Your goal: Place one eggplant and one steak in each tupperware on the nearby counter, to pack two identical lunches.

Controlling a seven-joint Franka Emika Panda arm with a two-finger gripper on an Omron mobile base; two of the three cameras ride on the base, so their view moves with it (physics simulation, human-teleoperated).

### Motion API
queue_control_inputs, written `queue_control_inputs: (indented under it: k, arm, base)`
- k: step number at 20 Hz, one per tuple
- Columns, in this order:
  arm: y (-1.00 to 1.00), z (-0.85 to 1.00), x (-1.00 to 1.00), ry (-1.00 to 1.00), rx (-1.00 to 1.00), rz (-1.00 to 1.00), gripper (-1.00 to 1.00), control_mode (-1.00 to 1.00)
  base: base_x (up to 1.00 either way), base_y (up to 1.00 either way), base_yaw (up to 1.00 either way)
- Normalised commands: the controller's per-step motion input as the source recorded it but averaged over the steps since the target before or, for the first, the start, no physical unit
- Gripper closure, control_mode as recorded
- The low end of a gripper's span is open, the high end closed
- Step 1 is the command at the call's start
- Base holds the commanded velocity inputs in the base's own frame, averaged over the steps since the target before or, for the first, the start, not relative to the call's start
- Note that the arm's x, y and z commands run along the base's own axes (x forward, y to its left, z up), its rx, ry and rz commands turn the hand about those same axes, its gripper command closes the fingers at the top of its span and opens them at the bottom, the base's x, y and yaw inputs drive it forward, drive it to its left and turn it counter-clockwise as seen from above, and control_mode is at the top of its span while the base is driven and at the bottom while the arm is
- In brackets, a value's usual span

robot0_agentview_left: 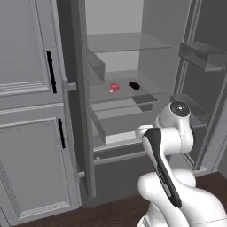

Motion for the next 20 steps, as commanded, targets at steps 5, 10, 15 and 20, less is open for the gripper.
queue_control_inputs:
  k: [5, 10, 15, 20]
  arm:
    - [0.0, 0.0, 0.0, 0.0, 0.0, 0.0, -1.0, 1.0]
    - [0.0, 0.0, 0.0, 0.0, 0.0, 0.0, -1.0, 1.0]
    - [0.0, 0.0, 0.0, 0.0, 0.0, 0.0, -1.0, 1.0]
    - [0.0, 0.0, 0.0, 0.0, 0.0, 0.0, -1.0, 1.0]
  base:
    - [0.73, -0.07, 0.01]
    - [0.67, -0.27, 0.03]
    - [0.73, 0.01, 0.0]
    - [0.85, 0.02, 0.0]
